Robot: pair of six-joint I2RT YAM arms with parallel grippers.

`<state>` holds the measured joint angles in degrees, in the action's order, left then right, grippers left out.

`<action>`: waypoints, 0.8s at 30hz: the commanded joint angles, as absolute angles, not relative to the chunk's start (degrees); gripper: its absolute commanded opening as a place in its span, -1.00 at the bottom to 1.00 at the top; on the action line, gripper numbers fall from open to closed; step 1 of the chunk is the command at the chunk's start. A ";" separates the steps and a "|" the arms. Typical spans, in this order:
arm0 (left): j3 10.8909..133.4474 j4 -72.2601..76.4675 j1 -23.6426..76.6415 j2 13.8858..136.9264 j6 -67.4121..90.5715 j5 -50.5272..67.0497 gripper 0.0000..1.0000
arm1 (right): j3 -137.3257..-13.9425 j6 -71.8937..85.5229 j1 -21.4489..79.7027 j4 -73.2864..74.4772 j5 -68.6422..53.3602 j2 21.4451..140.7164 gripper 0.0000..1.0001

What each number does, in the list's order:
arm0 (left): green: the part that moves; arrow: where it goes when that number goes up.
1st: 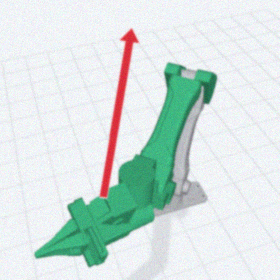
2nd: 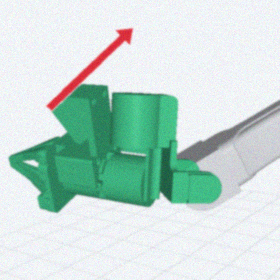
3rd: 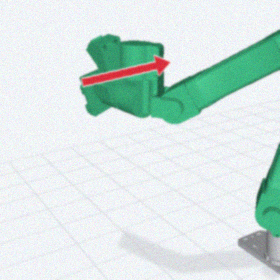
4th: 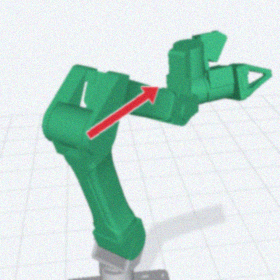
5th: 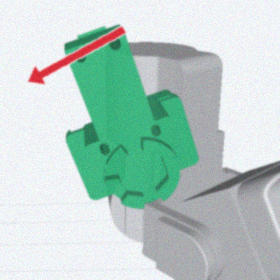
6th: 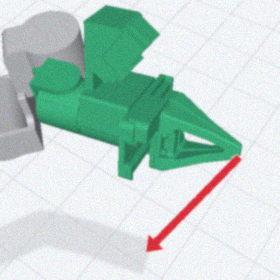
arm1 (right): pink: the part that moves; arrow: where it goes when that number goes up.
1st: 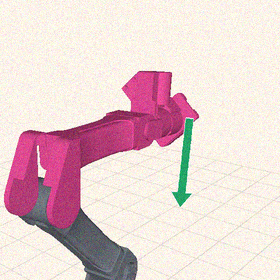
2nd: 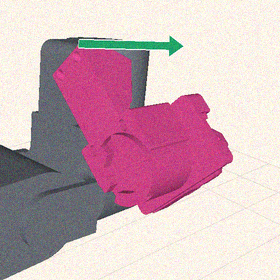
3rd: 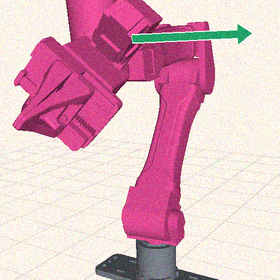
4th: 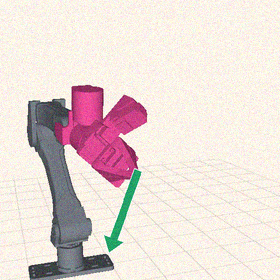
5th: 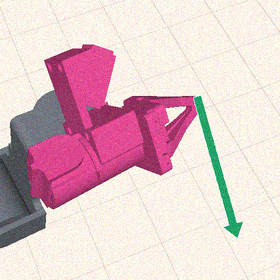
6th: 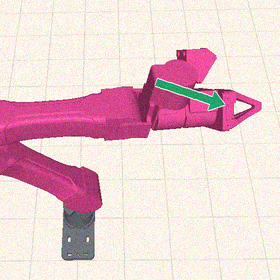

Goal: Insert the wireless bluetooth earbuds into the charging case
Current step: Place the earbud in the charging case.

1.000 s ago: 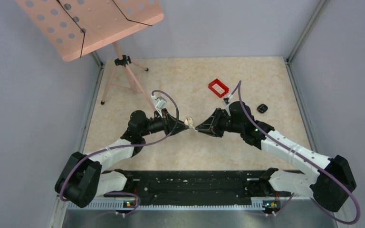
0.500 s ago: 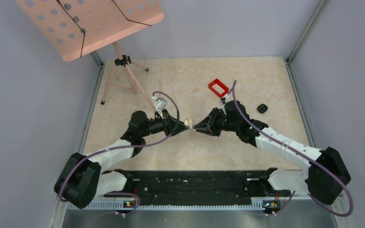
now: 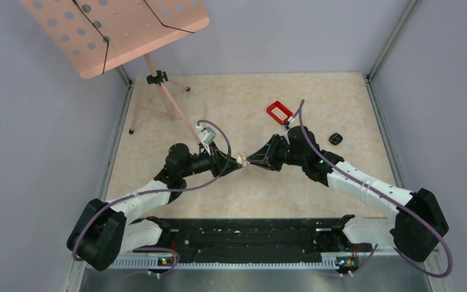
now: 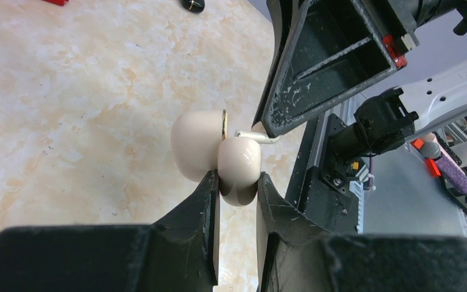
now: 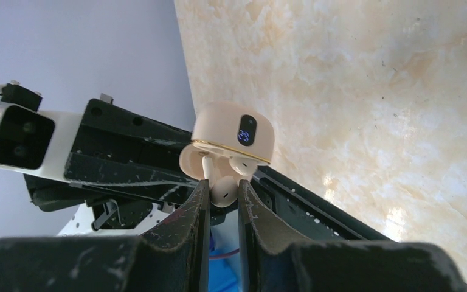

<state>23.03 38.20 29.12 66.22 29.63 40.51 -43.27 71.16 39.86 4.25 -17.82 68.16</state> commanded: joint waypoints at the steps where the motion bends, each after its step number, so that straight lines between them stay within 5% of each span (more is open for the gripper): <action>1: 23.29 38.75 30.33 63.95 26.90 39.39 -1.00 | -46.93 71.41 38.94 1.90 -17.39 68.72 -1.00; 24: 24.21 34.73 31.53 61.68 24.66 37.48 -1.00 | -45.58 71.49 38.01 1.07 -17.93 69.85 -1.00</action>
<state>23.03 33.15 30.92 63.24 25.76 37.60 -44.34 71.16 38.81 3.77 -17.85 69.23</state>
